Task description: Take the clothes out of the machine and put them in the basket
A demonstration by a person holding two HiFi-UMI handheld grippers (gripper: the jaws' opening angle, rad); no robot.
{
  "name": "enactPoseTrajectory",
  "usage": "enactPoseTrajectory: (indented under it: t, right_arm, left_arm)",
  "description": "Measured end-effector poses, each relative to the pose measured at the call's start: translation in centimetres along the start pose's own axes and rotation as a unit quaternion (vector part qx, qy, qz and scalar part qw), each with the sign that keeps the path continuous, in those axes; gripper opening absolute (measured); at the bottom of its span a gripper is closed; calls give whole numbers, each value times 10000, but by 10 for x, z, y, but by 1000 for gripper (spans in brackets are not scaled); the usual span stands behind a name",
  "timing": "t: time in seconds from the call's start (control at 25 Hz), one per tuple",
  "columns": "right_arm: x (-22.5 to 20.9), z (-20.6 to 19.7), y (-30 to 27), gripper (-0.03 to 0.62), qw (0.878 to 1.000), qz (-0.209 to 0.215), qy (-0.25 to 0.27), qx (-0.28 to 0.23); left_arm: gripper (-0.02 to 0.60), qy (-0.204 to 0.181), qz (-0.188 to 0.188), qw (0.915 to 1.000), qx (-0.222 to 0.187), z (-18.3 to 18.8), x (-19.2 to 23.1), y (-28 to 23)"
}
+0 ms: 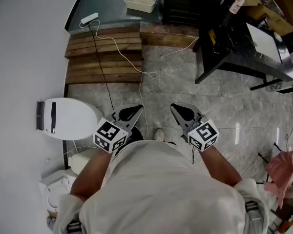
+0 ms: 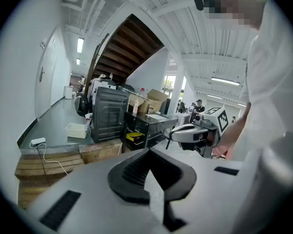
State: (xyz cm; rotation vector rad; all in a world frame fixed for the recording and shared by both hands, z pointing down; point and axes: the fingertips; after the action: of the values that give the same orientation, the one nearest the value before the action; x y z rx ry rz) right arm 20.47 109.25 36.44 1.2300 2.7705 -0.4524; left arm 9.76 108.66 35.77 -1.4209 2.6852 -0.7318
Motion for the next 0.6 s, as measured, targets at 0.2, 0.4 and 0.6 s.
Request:
enactPoseTrajectory:
  t: [0.2, 0.4, 0.6]
  right_arm:
    - [-4, 4, -3, 3, 9999, 105, 70, -114]
    - [3, -6, -25, 4, 9997, 246, -34, 13]
    - [-1, 14, -59, 60, 9996, 68, -140, -232]
  left_arm:
    - [-3, 58, 190, 9998, -43, -3, 0, 3]
    - [-3, 234, 377, 9989, -157, -12, 12, 20]
    - [-3, 419, 329, 9985, -109, -25, 42, 34]
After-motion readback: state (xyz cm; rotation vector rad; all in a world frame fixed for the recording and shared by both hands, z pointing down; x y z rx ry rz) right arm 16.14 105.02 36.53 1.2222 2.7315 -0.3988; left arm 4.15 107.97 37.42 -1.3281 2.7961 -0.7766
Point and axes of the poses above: the fingertips, and each gripper's own axes: y backward along the fingers, x to its left, z out of its top, and after that the axes turned 2 degrees about z, right-handed
